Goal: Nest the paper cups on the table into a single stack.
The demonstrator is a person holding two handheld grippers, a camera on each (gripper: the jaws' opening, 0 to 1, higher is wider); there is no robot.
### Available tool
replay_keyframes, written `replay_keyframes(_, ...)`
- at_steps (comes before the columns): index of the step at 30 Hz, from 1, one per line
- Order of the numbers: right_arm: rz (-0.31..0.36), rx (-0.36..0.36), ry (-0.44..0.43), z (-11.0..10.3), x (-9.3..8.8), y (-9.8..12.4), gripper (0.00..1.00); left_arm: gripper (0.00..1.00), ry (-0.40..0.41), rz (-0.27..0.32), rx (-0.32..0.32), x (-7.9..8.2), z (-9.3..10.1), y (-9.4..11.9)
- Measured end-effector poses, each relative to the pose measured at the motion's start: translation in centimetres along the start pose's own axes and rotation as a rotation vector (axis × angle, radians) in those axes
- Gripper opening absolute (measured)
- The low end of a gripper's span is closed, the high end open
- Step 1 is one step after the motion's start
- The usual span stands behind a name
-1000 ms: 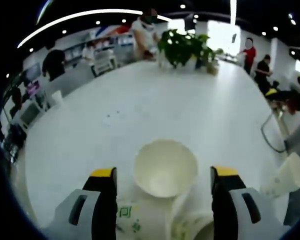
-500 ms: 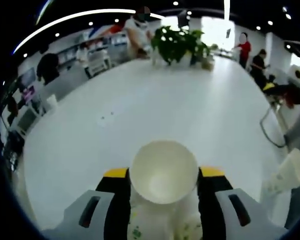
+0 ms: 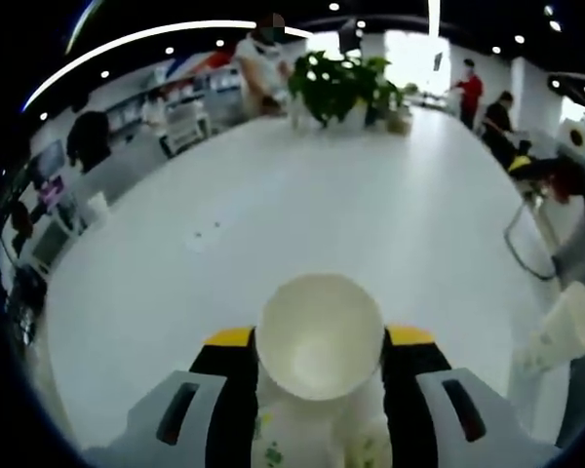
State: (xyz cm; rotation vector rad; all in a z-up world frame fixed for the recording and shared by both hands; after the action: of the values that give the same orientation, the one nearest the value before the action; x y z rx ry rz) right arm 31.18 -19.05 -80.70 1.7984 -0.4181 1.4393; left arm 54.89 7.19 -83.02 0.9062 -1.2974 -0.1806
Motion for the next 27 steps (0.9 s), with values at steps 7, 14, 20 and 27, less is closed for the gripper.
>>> replay_keyframes(7, 0.001, -0.001, -0.001, -0.3, -0.3, 0.0, 0.99, 0.48, 0.011, -0.001, -0.002, 0.4, -0.1, 0.4)
replay_keyframes(14, 0.000, -0.002, 0.001, -0.3, -0.3, 0.0, 0.99, 0.48, -0.003, 0.025, 0.003, 2.6, -0.5, 1.5)
replay_keyframes(20, 0.005, -0.001, 0.006, -0.1, 0.0, 0.0, 0.99, 0.48, -0.029, 0.042, 0.006, 5.0, -0.3, 2.8)
replay_keyframes(27, 0.008, 0.000, 0.009, 0.1, 0.3, 0.0, 0.99, 0.48, -0.065, 0.034, 0.000, 7.3, -0.9, 4.0)
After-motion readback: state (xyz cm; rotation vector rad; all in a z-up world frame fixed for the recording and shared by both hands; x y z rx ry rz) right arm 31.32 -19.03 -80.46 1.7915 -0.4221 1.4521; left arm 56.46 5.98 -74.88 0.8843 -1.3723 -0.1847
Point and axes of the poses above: the point that each gripper's makers call its tool centre point, and the gripper's own axes: y roughly backward along the fingers, z roughly to its right, x roughly out of its top, the point moved 8 cm from there along y, roughly backward along the fingers, and after that the axes turned 3 degrees about y, right-handed, at the moved point
